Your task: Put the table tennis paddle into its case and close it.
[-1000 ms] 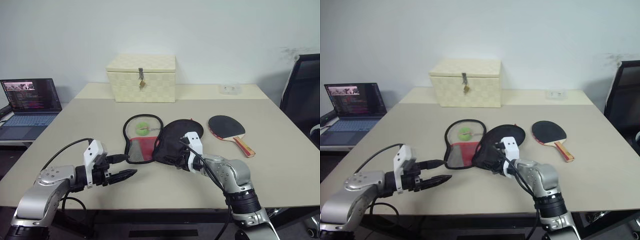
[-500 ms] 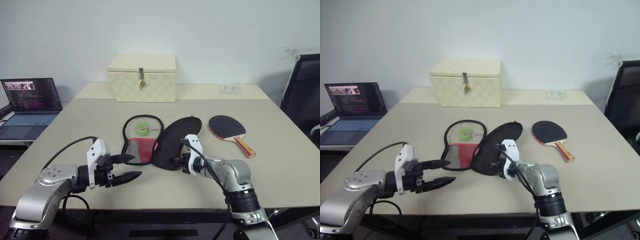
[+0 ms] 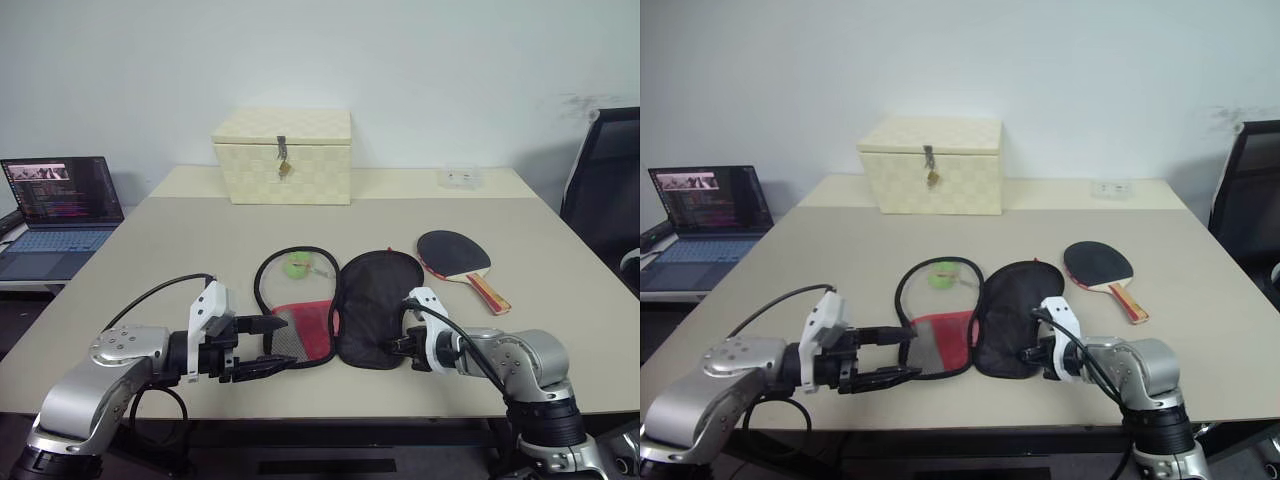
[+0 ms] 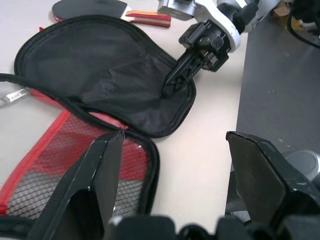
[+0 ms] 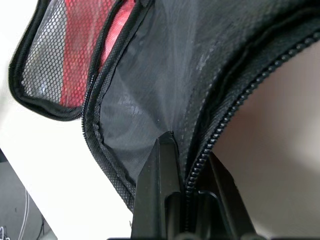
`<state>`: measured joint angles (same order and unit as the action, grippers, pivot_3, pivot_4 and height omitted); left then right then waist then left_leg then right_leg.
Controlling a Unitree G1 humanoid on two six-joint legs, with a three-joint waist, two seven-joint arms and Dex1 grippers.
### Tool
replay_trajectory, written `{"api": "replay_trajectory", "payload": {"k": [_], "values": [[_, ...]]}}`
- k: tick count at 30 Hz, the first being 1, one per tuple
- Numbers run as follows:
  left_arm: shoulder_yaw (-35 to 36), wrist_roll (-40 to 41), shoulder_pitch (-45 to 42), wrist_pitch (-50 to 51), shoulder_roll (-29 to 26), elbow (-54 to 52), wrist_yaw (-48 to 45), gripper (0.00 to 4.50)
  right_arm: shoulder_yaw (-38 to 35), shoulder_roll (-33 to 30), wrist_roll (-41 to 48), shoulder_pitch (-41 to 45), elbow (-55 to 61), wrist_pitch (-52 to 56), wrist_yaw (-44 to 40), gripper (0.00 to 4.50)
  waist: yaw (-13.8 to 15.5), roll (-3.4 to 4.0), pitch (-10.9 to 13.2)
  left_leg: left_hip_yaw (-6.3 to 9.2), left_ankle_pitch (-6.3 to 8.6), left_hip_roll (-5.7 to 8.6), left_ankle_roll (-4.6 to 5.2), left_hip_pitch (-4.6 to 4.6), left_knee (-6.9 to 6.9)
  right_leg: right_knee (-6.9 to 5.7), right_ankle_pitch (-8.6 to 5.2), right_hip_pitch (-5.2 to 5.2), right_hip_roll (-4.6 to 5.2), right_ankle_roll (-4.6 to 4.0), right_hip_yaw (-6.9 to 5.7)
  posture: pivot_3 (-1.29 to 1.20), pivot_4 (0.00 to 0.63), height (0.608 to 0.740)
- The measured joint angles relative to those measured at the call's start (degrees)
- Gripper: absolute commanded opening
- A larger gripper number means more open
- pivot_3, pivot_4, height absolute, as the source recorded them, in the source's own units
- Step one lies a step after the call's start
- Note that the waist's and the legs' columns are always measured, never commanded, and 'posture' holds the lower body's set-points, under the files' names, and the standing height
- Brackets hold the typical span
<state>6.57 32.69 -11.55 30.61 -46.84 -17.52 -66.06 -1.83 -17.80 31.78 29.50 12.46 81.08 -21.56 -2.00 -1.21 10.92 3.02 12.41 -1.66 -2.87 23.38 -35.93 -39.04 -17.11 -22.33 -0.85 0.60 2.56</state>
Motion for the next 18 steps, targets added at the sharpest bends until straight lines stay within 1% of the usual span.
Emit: {"api": "replay_trajectory", "payload": {"k": [5,11,13,14,18], "values": [[-0.2,0.0,-0.1,-0.2,0.0,0.2,-0.6,3.56,0.0,-4.1,0.4,-0.5,0.0,-0.1,-1.8,0.06,0.0,0.0,0.0,0.0,0.0,0.01,0.0,0.01,-0.01,0.01,0.0,0.0,0.0,0.01,0.0,0.0,0.15,0.74],[-1.3,-0.2,-0.4,-0.9,0.0,0.4,-0.8,3.56,0.9,-4.3,0.0,0.3,-1.6,-1.5,-2.1,0.06,0.0,0.0,0.0,0.0,0.0,0.0,0.0,0.01,-0.02,0.0,0.0,0.0,-0.02,0.0,0.0,0.0,0.15,0.74],[-1.3,-0.2,-0.4,-1.0,0.0,0.4,-0.8,3.56,0.9,-4.3,-0.2,0.5,-1.7,-1.6,-2.0,0.48,0.0,0.0,0.0,0.0,0.0,0.0,0.0,0.01,-0.01,0.0,0.0,0.0,-0.02,0.01,0.0,0.0,0.15,0.74],[-1.3,-0.2,-0.4,-1.0,0.0,0.5,-0.8,3.56,0.9,-4.3,-0.2,0.5,-1.7,-1.6,-2.0,0.62,0.0,0.0,0.0,0.0,0.0,0.0,0.0,0.01,-0.01,0.0,0.0,0.0,-0.02,0.01,0.0,0.0,0.15,0.74],[-1.8,-0.3,-0.4,-1.1,0.0,0.6,-0.6,3.56,0.8,-4.6,0.0,0.7,-1.5,-1.8,-2.6,1.85,0.0,0.0,0.0,0.01,0.0,0.0,0.0,0.01,-0.03,0.0,0.0,0.01,-0.02,0.01,0.01,0.0,0.15,0.74]]}}
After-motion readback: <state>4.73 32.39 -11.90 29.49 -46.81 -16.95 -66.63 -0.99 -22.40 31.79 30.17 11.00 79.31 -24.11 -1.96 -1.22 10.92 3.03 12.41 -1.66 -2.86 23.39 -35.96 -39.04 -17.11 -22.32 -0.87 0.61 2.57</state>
